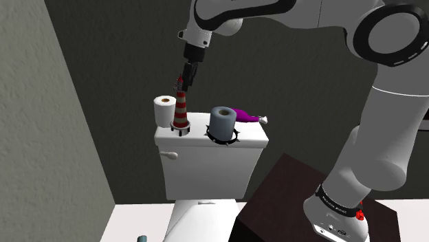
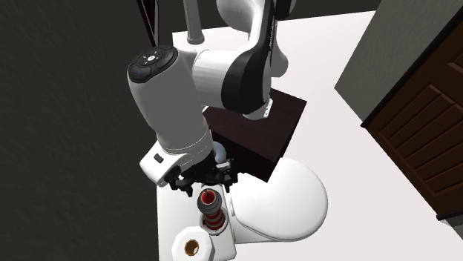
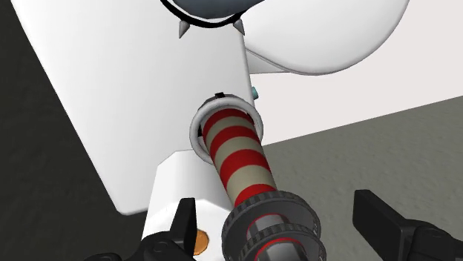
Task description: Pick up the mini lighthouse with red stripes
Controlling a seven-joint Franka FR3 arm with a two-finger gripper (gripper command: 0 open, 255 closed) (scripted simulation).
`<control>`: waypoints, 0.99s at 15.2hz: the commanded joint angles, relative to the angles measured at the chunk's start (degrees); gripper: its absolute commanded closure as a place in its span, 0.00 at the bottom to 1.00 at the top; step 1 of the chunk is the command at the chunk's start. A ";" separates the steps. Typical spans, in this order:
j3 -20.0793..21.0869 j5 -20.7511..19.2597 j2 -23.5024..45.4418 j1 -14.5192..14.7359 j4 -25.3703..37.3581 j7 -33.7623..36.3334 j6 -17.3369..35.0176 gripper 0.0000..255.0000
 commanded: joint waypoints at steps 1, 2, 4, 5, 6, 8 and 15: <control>0.04 0.04 0.10 0.06 -1.04 -0.12 1.17 0.00; 0.04 0.04 0.11 0.06 -1.03 -0.12 1.16 0.00; 0.08 0.05 0.01 0.12 -1.25 -0.04 1.30 1.00; 0.08 0.05 -0.03 0.12 -1.33 -0.05 1.34 1.00; 0.07 0.05 -0.02 0.11 -1.31 -0.07 1.33 1.00; 0.07 0.05 -0.01 0.10 -1.29 -0.08 1.32 1.00; 0.02 -0.08 0.03 0.04 1.16 0.26 -1.08 1.00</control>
